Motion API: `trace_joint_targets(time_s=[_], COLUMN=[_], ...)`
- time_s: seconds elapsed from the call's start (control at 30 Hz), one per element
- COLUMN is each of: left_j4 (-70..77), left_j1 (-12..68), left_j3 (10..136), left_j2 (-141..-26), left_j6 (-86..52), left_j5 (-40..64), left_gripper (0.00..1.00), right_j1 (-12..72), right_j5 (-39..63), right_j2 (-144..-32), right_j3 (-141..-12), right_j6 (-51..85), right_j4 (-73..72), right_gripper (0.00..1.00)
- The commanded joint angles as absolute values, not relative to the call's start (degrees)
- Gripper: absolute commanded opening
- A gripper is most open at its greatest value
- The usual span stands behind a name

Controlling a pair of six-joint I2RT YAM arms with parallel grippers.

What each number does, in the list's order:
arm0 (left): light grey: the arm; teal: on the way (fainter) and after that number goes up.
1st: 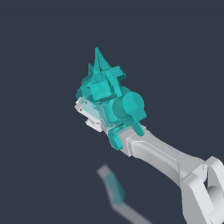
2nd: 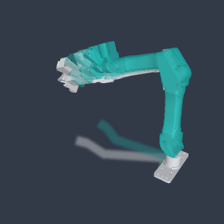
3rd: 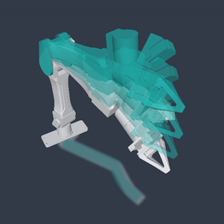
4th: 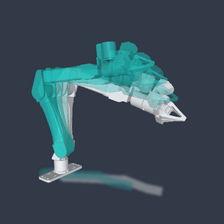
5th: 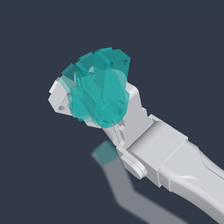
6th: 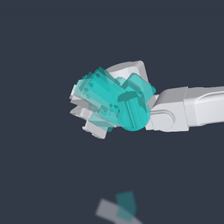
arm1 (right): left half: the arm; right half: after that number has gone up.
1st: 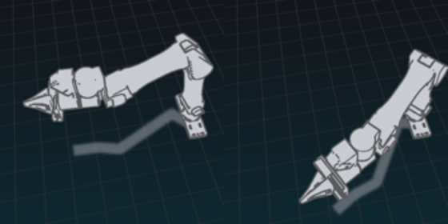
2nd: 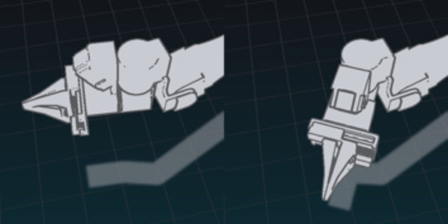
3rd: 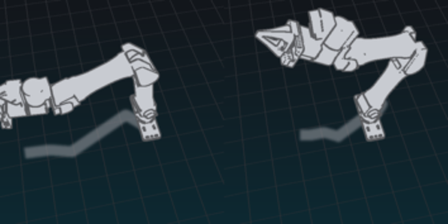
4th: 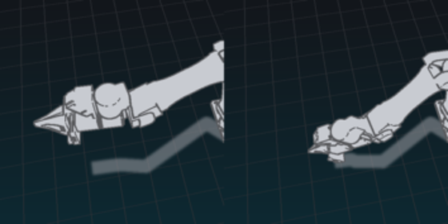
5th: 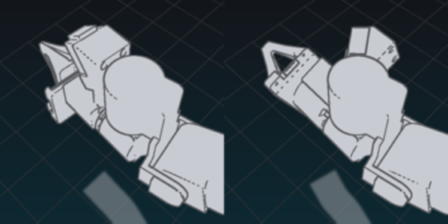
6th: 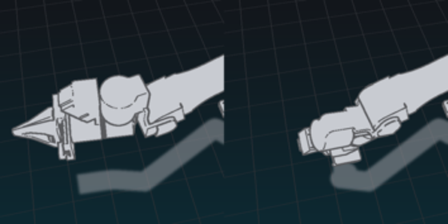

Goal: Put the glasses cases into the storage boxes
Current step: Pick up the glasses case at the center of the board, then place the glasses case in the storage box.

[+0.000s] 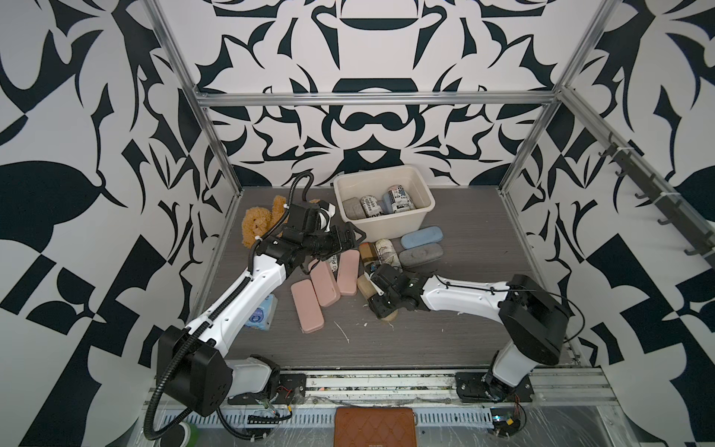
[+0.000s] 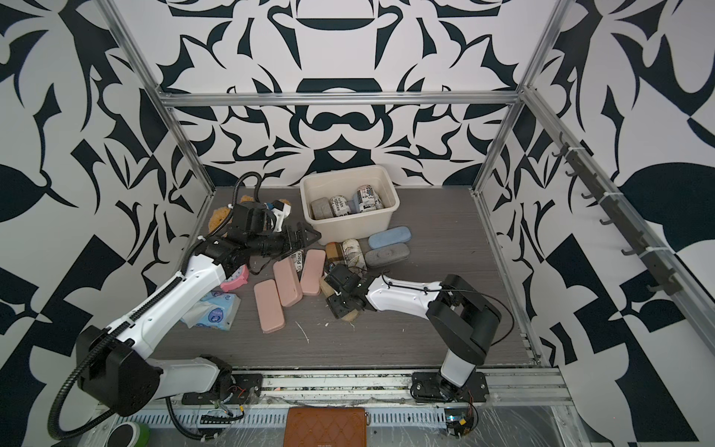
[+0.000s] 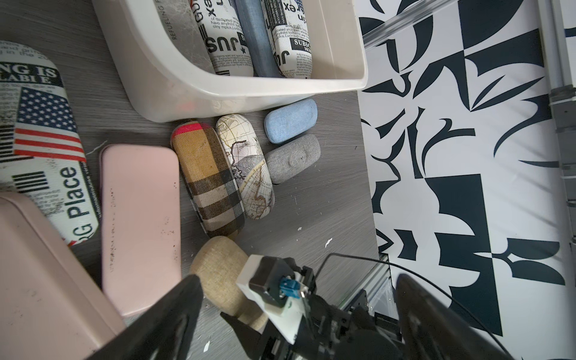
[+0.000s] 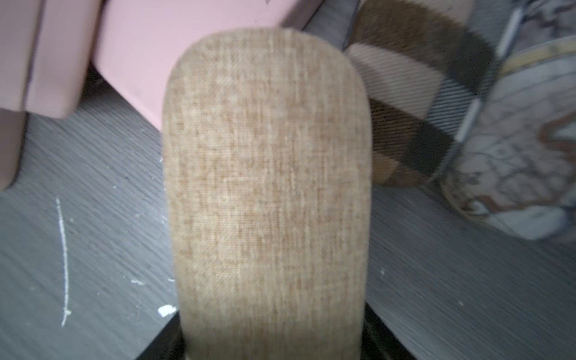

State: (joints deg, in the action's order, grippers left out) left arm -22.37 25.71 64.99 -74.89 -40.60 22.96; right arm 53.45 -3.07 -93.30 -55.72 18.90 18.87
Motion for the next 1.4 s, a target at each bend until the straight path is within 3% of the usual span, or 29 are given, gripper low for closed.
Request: trace_joint_targets(time_s=[0.0,0.2,0.43,0.6,0.77,0.97,1.2,1.37], left_j4=[-23.67,-23.12,-22.3,-21.18,-20.37,-19.73,-20.22,-20.28], left_j1=[25.18,24.02,23.03,22.96,22.94,22.94,22.94,22.94], left_j3=[65.69,65.22,63.87,62.06,58.54,57.45,57.9,58.16], left_j2=[-73.48,-70.19,-67.53,-63.94,-59.76,-58.26,-59.17,-59.85], left_j6=[-40.17,-40.15,-40.08,-39.32,-41.45,-41.72,-41.47,-41.37], left_j5=[22.24,20.85,17.75,11.14,-1.63,-5.83,-4.87,-3.7], left_gripper=[0.99,0.99,0.99,0.99,0.99,0.99,0.99,0.99], right_j1=[53.77,52.87,44.86,34.83,28.01,26.34,26.28,26.28], right_j5=[-6.07,-8.89,-12.24,-6.67,-2.89,-0.1,1.49,1.71], right_j2=[-85.43,-78.73,-88.58,-99.54,-116.44,-133.11,-142.72,-143.09], right_j3=[-56.58,-65.7,-88.79,-103.41,-122.91,-140.42,-147.35,-145.46], right_j6=[19.0,16.56,7.97,10.7,13.11,13.8,16.02,16.72], right_j4=[22.68,29.76,33.16,29.05,34.41,40.52,41.12,40.87], right_gripper=[0.56,0.56,0.56,0.56,0.56,0.56,0.57,0.72])
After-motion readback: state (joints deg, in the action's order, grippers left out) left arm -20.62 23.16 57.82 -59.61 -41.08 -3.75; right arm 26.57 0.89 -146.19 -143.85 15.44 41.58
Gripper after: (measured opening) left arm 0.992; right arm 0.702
